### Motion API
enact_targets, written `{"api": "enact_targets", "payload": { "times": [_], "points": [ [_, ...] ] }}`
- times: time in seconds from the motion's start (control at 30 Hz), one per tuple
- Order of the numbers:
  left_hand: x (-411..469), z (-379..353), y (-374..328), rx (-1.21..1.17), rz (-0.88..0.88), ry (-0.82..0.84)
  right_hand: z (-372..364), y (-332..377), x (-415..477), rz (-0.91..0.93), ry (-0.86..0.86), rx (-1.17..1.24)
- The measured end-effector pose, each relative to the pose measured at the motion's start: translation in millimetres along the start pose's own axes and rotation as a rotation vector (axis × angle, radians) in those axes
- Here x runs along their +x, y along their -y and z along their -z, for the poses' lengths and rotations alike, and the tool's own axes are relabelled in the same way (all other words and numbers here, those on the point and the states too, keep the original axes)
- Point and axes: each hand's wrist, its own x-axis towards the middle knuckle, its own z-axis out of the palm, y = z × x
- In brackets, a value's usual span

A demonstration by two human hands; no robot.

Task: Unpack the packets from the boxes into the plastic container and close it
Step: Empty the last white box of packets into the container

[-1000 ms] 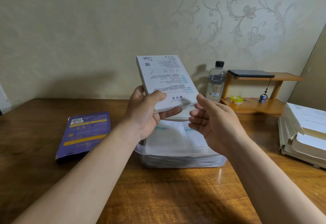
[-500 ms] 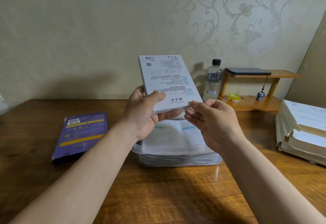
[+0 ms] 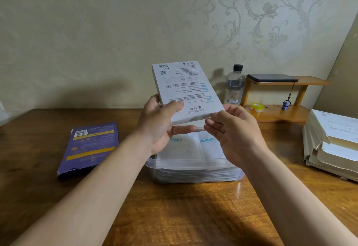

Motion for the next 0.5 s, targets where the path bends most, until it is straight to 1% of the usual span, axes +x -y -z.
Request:
{"api": "enact_targets", "payload": {
  "times": [0.27,0.5],
  "points": [
    [0.1,-0.6,2.2,0.035,-0.011,0.014,0.3,1.3,0.1,-0.028,-0.009,0.018],
    [1.2,0.8,3.7,0.089,0.010,-0.059,-1.4,2.0,-1.2,-0.035,-0.021,0.010]
  ]
}}
